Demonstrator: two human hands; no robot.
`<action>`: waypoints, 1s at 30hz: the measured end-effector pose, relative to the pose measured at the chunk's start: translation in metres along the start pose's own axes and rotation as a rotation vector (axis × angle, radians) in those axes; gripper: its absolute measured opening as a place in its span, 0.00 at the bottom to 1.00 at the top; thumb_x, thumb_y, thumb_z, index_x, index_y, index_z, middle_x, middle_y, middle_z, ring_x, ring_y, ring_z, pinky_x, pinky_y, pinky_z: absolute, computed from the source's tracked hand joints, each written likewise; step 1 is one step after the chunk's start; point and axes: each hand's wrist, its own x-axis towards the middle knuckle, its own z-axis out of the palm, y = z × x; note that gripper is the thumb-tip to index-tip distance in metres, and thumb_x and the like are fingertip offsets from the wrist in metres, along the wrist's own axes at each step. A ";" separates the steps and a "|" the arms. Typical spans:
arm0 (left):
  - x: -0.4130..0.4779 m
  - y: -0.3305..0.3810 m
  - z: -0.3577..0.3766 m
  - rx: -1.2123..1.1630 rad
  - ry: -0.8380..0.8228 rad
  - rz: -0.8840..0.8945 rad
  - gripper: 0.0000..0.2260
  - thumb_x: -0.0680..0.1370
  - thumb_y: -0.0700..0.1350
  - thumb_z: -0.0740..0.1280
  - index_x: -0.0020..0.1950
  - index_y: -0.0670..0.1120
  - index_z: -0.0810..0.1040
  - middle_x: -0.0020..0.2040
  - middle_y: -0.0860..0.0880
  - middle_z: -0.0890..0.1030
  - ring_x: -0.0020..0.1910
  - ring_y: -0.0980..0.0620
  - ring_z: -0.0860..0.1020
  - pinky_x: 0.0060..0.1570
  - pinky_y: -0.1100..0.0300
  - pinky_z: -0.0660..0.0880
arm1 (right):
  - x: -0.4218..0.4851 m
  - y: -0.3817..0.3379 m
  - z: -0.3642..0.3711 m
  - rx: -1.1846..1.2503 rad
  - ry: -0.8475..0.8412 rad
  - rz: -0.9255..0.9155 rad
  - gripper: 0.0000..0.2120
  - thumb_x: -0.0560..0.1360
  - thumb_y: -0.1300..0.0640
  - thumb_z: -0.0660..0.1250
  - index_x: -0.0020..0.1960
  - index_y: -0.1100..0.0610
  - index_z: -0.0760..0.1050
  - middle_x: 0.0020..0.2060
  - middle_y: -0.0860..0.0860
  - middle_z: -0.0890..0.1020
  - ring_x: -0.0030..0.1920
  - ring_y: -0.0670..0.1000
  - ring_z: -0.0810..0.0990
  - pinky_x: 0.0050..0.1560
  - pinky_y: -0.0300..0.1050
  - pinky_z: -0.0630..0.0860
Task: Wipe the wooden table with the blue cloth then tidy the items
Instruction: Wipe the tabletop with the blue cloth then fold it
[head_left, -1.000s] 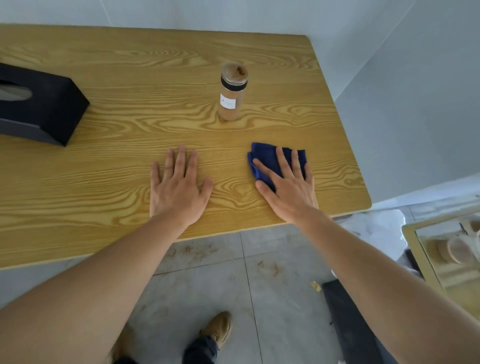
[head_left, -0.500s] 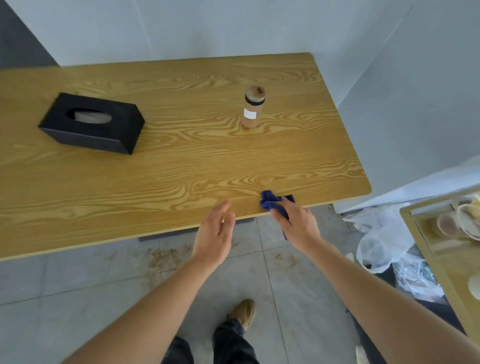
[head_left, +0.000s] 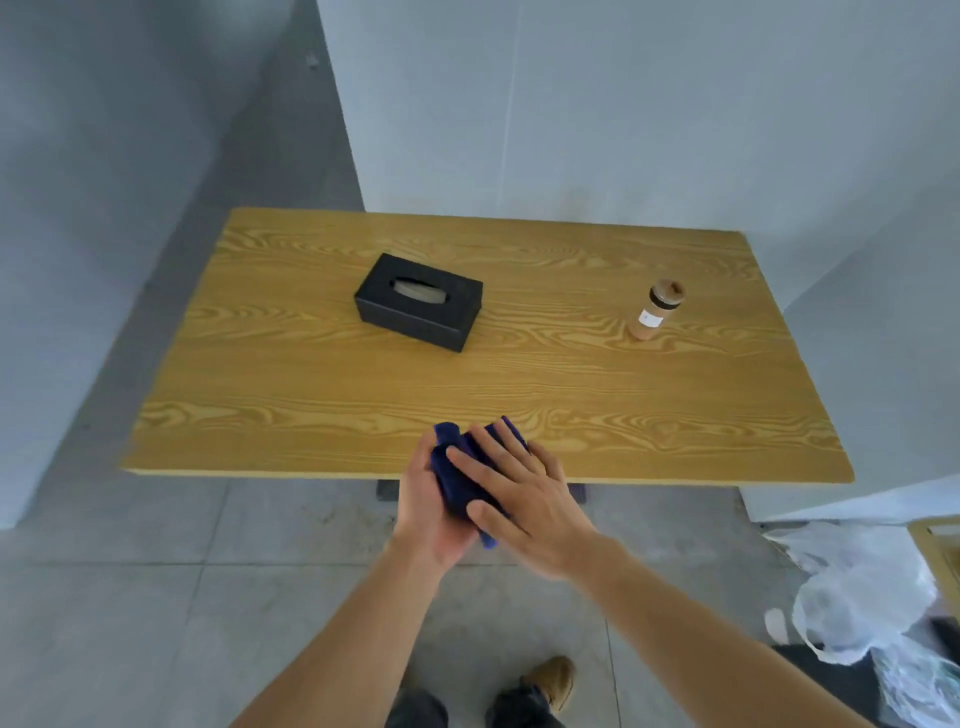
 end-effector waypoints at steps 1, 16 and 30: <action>-0.008 0.014 -0.010 0.001 -0.003 0.014 0.29 0.82 0.61 0.62 0.72 0.41 0.79 0.71 0.37 0.78 0.70 0.36 0.77 0.70 0.40 0.74 | 0.010 -0.013 -0.002 0.040 0.039 0.019 0.27 0.84 0.34 0.43 0.82 0.34 0.51 0.84 0.43 0.50 0.83 0.45 0.41 0.79 0.47 0.38; -0.056 0.194 -0.080 0.099 0.017 0.179 0.23 0.75 0.44 0.72 0.70 0.42 0.78 0.66 0.38 0.83 0.63 0.37 0.83 0.63 0.40 0.78 | 0.183 -0.117 -0.003 0.429 0.244 0.379 0.12 0.86 0.52 0.61 0.45 0.53 0.74 0.36 0.49 0.79 0.34 0.44 0.74 0.36 0.43 0.69; 0.009 0.302 -0.071 0.409 0.205 0.374 0.17 0.79 0.36 0.65 0.67 0.45 0.80 0.61 0.42 0.86 0.59 0.42 0.85 0.47 0.50 0.82 | 0.339 -0.085 -0.015 0.559 0.314 0.333 0.09 0.87 0.52 0.58 0.49 0.50 0.72 0.39 0.49 0.80 0.38 0.45 0.77 0.36 0.40 0.71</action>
